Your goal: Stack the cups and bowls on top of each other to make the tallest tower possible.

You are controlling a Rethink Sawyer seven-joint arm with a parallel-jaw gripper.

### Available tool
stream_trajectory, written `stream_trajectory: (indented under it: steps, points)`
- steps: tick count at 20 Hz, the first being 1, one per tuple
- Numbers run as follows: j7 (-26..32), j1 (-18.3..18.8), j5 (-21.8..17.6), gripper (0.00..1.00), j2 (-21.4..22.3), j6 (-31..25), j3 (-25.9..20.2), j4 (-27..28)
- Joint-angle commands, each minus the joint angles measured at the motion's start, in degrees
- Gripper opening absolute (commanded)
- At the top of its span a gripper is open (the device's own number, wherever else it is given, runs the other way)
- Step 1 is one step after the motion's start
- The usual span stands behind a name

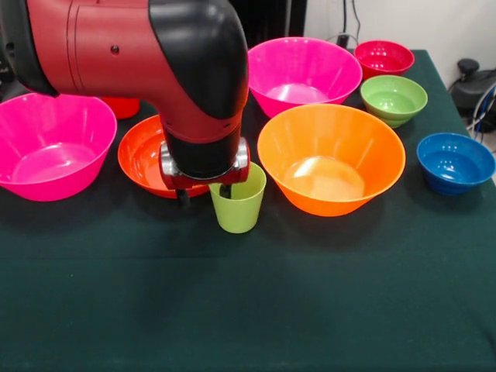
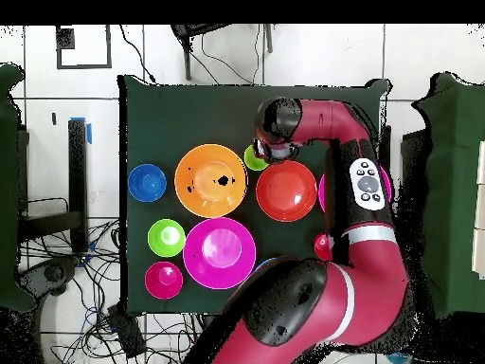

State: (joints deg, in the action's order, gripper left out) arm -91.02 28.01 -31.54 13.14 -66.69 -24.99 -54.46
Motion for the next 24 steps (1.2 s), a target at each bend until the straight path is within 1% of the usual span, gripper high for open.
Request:
stream_trajectory:
  steps: [1,3,4,6,7,8,9,10,11,12,14,15,16,17,18,19,24]
  points:
    - [14.68,-1.3,-2.41,1.0,-5.11,-2.6,-3.29,7.17]
    - [15.44,-1.33,-2.35,1.0,-5.51,-3.8,-3.35,9.01]
    - [16.19,-1.43,-2.53,1.0,-6.23,-4.96,-3.5,10.92]
    - [17.12,-1.3,-2.42,1.0,-5.95,-6.62,-3.37,12.19]
    - [17.15,-1.04,-1.9,1.0,-4.4,-7.09,-3.06,10.9]
    - [17.91,-0.99,-2.0,1.0,-4.96,-8.12,-3.27,12.51]
    - [17.84,-0.85,-1.57,1.0,-3.87,-8.34,-3.09,11.57]
    - [18.5,-0.78,-1.7,1.0,-4.5,-9.13,-3.33,13.07]
    - [17.89,-1.33,-1.31,1.0,-3.54,-9.63,-3.32,12.55]
    - [18.42,-1.38,-1.49,1.0,-4.13,-10.45,-3.58,14.03]
    - [15.41,-1.3,-0.19,1.0,-0.46,-6.44,-2.29,5.8]
    - [14.32,-2.01,0.04,1.0,0.1,-6.15,-2.23,4.77]
    - [14.46,-2.1,-0.03,1.0,-0.16,-6.5,-2.33,5.36]
    - [13.32,-2.65,0.18,1.0,0.53,-5.69,-2.16,3.71]
    - [13.33,-2.73,0.14,1.0,0.34,-5.75,-2.24,4.04]
    - [12.41,-2.62,0.37,1.0,1.52,-4.23,-1.9,1.26]
    - [12.13,-2.32,0.44,1.0,1.99,-3.82,-1.82,0.29]
